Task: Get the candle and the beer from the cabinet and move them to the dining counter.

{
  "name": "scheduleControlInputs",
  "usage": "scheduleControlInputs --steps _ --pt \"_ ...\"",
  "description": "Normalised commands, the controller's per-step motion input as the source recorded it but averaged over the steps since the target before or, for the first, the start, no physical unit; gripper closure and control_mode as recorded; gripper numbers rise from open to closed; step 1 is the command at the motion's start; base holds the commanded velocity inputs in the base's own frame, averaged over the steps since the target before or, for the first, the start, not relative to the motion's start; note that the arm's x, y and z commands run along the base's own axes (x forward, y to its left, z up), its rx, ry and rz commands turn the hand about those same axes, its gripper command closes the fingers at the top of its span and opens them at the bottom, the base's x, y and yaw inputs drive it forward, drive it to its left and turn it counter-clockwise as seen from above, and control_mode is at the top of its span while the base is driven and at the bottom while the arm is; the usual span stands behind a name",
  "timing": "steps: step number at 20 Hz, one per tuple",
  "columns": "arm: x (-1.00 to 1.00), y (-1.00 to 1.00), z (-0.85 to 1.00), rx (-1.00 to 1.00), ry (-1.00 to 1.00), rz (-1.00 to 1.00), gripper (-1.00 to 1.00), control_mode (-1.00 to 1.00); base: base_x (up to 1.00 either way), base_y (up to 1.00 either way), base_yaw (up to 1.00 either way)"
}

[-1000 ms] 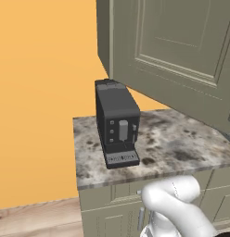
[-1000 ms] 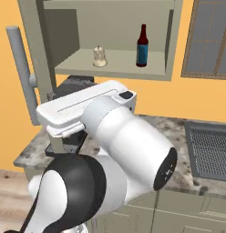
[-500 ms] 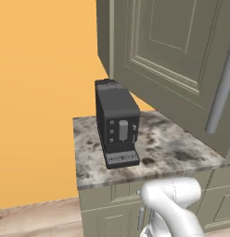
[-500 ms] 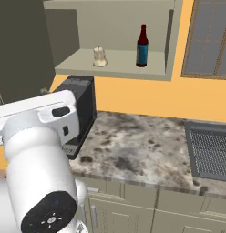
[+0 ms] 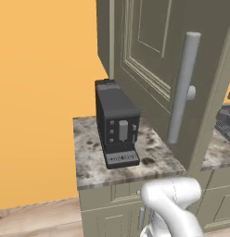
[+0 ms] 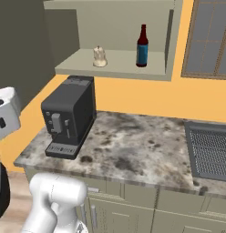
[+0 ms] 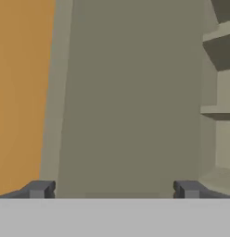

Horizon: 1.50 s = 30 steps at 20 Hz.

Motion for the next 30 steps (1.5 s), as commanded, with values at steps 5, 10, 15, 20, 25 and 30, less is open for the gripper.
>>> scheduleControlInputs --steps 5,10,15,20,25,30 --pt "0.51 0.96 -0.19 -0.03 0.11 0.13 -1.00 -1.00 0.00 0.00 0.00" --pt "0.52 0.81 -0.18 -0.01 0.07 0.10 -1.00 -1.00 0.00 0.00 0.00" --pt "0.53 0.59 -0.12 0.00 0.01 0.01 -1.00 -1.00 0.00 0.00 0.00" --pt "0.27 0.19 0.00 0.00 0.01 0.00 -1.00 -1.00 0.00 0.00 0.00" --pt "-0.12 -0.18 0.00 0.00 0.00 0.02 -1.00 -1.00 0.00 0.00 0.00" --pt "-0.46 -0.40 0.00 0.00 0.00 0.07 -1.00 -1.00 0.00 0.00 0.00"
